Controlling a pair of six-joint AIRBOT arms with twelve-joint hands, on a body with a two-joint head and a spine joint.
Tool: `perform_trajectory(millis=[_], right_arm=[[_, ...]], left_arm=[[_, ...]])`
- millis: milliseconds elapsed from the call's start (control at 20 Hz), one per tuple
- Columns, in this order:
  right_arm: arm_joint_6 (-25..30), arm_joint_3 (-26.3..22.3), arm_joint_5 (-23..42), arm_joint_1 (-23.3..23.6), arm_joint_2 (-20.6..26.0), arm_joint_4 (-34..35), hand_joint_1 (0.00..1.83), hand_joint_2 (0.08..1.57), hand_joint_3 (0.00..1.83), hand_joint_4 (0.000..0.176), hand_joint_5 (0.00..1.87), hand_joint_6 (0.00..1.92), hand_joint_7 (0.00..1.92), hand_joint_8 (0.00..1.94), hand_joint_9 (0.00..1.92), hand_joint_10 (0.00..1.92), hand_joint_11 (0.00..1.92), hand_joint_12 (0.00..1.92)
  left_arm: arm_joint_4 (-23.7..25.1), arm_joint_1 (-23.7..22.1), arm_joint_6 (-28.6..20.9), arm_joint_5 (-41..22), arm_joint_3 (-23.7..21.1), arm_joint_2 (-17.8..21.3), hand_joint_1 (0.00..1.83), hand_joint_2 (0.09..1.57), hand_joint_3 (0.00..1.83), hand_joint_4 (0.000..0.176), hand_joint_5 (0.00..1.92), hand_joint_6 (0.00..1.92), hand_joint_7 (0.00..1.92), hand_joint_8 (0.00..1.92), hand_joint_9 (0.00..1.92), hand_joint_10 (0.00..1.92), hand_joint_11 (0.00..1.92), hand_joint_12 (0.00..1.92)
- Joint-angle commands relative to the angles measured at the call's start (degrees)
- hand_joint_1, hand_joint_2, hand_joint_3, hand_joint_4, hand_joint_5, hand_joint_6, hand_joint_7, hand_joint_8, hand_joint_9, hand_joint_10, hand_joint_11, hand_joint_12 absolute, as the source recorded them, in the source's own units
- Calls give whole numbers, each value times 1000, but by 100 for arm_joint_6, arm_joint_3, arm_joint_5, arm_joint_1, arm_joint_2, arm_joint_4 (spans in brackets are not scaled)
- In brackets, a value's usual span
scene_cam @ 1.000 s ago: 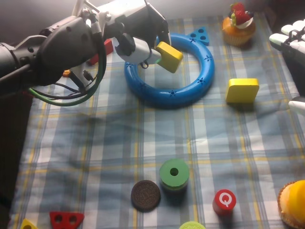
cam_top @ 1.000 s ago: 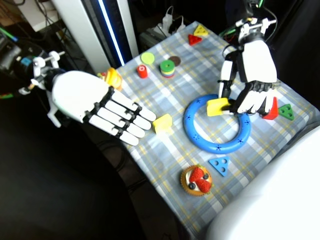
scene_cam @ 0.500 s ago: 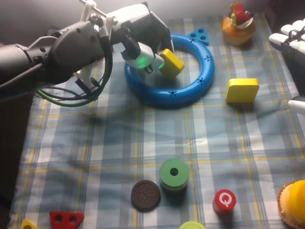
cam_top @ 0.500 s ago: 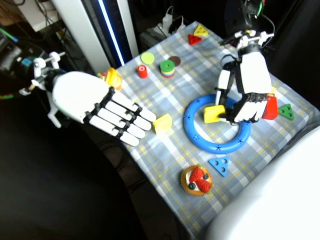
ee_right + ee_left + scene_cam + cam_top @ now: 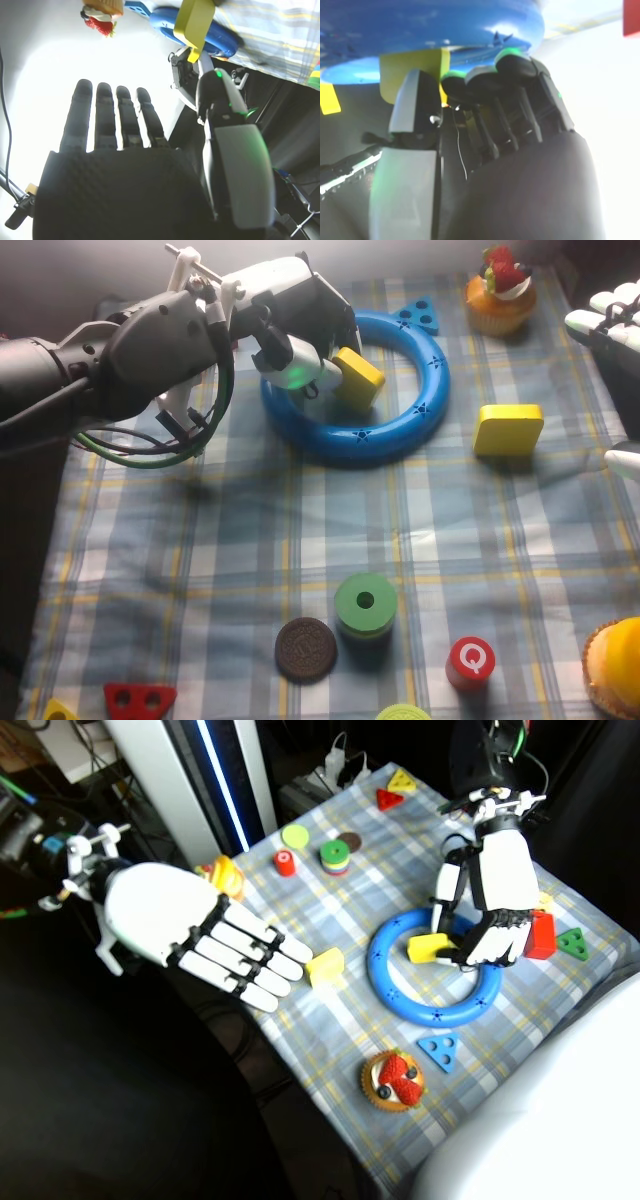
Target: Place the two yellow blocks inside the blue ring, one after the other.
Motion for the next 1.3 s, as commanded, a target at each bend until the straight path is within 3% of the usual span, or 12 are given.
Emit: perform_trajectory(millis=[0, 350, 450, 550, 650, 700, 750, 800, 900, 950, 1100, 1250], right_arm=[[24, 26, 695, 24, -4, -50, 555, 1293, 0, 0, 0, 0, 0, 0, 0, 0, 0, 0], [35, 26, 695, 24, -4, -48, 555, 1293, 0, 0, 0, 0, 0, 0, 0, 0, 0, 0], [35, 26, 696, 24, -4, -47, 546, 1293, 0, 0, 0, 0, 0, 0, 0, 0, 1, 0], [35, 26, 698, 24, -4, -47, 534, 1295, 1, 0, 0, 0, 0, 0, 0, 0, 0, 0], [35, 26, 698, 24, -4, -47, 535, 1294, 0, 0, 0, 0, 0, 0, 0, 0, 0, 0], [35, 26, 698, 24, -4, -47, 538, 1291, 0, 0, 0, 0, 0, 0, 0, 0, 10, 5], [35, 26, 698, 24, -4, -47, 555, 1283, 0, 0, 0, 0, 0, 0, 0, 0, 11, 6], [35, 26, 698, 24, -4, -47, 558, 1281, 0, 0, 0, 0, 0, 0, 0, 0, 11, 7], [35, 26, 699, 24, -4, -47, 559, 1280, 0, 0, 0, 0, 0, 0, 0, 0, 11, 7], [35, 26, 699, 24, -4, -46, 560, 1280, 0, 0, 0, 0, 0, 0, 0, 0, 11, 7], [43, 25, 700, 24, -4, -46, 550, 1282, 0, 0, 0, 0, 0, 0, 0, 0, 19, 14], [60, 23, 701, 24, -2, -46, 553, 1280, 0, 0, 0, 0, 0, 0, 0, 0, 22, 17]], left_arm=[[22, 11, -41, -484, 3, 14, 1221, 1201, 1, 0, 834, 975, 839, 1518, 727, 1921, 471, 1921], [117, 22, -37, -539, -125, 121, 1221, 1201, 1, 0, 833, 976, 838, 1519, 727, 1921, 470, 1921], [151, 22, -27, -540, -156, 146, 1226, 1185, 0, 0, 859, 969, 870, 1442, 631, 1921, 405, 1921], [154, 21, 36, -555, -187, 161, 1169, 1216, 2, 0, 736, 1227, 844, 1358, 492, 1667, 188, 1921], [154, 20, 75, -559, -202, 170, 1145, 1244, 4, 0, 671, 1335, 803, 1387, 448, 1553, 105, 1921], [154, 20, 79, -559, -210, 178, 966, 1112, 0, 90, 294, 725, 290, 627, 89, 972, 20, 1300], [154, 20, 85, -567, -227, 191, 916, 1075, 0, 119, 242, 387, 204, 274, 17, 685, 3, 888], [154, 20, 95, -578, -242, 201, 901, 1067, 0, 125, 277, 210, 222, 116, 17, 579, 0, 752], [159, 18, 150, -596, -286, 224, 898, 1063, 0, 126, 327, 71, 252, 19, 32, 521, 0, 701], [182, 18, 158, -613, -318, 245, 898, 1063, 0, 126, 332, 60, 255, 13, 33, 517, 0, 700], [263, 10, 158, -704, -443, 338, 874, 1070, 2, 141, 293, 14, 204, 1, 17, 427, 0, 465], [445, 3, 158, -946, -770, 576, 890, 1060, 0, 139, 292, 6, 198, 0, 41, 374, 0, 471]])
